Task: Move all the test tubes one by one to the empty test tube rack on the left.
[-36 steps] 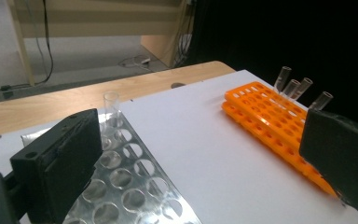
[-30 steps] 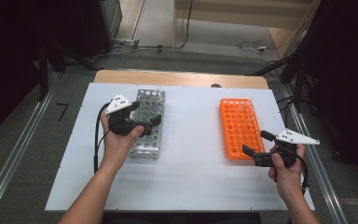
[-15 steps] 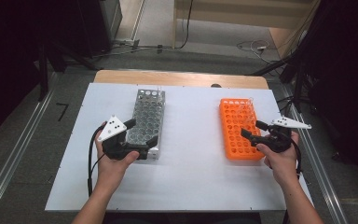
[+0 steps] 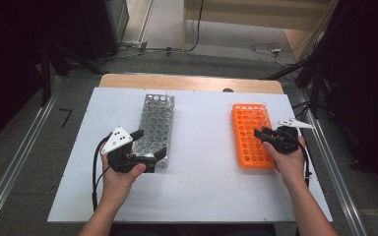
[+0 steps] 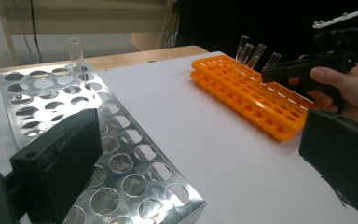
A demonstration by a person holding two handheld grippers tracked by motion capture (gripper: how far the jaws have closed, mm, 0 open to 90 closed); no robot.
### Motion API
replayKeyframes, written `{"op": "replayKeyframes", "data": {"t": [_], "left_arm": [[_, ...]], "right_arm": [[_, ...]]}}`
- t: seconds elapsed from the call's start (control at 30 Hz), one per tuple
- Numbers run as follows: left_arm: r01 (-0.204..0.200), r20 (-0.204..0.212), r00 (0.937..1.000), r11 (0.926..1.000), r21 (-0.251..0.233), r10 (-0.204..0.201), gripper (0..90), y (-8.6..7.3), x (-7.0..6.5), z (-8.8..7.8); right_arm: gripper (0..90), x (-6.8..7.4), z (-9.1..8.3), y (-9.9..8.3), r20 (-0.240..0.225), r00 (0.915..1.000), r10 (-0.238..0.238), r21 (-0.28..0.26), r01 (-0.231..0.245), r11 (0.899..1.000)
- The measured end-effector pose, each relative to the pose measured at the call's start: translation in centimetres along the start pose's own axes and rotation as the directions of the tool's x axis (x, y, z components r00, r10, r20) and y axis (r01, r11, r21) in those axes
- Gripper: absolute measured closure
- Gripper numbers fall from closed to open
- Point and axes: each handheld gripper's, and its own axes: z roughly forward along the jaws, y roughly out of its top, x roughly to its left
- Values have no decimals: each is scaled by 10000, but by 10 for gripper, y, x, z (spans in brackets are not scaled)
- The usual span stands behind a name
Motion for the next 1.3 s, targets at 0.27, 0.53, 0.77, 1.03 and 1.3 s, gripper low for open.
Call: {"op": "replayKeyframes", "data": {"t": [0.27,0.53,0.77,1.03,1.3], "left_arm": [[28,38,10000,10000,93,-28,0,-2,-1,3],[-66,106,9999,9998,176,64,0,-1,-5,6],[-66,173,9998,9999,118,64,0,-1,-5,6],[-179,277,9995,9998,71,177,0,2,-9,5],[-369,573,9977,9993,52,365,0,7,-19,11]], "right_arm": [[680,4,7,1,507,9986,-149,545,122,9984],[738,10,8,2,962,9936,-599,441,558,9975],[740,11,-2,4,837,9938,-735,-231,757,9969],[740,21,-23,11,242,9947,-998,-897,1016,9908],[739,58,-37,11,-1304,9788,-1577,-1102,1438,9835]]}}
